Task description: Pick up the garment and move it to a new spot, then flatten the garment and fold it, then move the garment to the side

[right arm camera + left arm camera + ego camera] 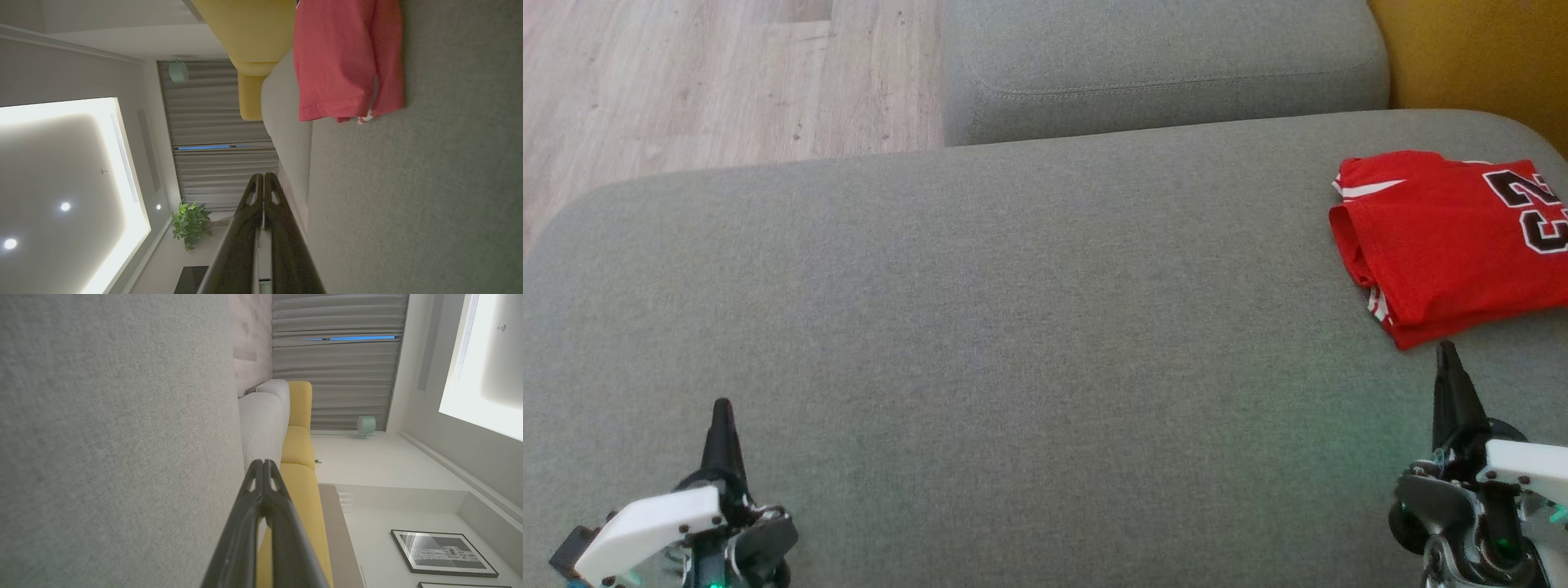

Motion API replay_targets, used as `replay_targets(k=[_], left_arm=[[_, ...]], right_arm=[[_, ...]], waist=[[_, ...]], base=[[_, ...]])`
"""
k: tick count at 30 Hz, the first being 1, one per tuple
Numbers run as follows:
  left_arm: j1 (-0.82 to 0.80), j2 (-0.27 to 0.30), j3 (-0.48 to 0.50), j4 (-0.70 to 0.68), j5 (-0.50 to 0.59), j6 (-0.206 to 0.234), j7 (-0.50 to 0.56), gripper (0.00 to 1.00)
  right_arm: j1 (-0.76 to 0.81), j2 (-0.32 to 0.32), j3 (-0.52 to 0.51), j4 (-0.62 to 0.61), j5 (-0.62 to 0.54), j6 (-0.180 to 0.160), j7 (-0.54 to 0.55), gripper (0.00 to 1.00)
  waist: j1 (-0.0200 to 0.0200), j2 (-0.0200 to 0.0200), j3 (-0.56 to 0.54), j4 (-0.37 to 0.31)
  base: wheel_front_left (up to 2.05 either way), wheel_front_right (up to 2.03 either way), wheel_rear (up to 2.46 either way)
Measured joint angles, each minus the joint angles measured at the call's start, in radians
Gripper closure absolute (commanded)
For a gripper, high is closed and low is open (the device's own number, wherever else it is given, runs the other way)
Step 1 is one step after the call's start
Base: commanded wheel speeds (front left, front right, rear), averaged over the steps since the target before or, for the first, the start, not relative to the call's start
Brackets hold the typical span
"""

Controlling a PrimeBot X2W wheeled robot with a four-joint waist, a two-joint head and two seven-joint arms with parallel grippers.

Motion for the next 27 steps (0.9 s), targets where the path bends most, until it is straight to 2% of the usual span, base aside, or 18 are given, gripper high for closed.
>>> replay_targets(k=[27], left_arm=[[0.0, -0.001, 0.001, 0.0, 0.0, 0.0, 0.0, 1.0]], right_arm=[[0.0, 0.0, 0.0, 0.0, 0.0, 0.0, 0.0, 1.0]], waist=[[0.0, 0.0, 0.0, 0.0]], base=[[0.0, 0.0, 0.0]])
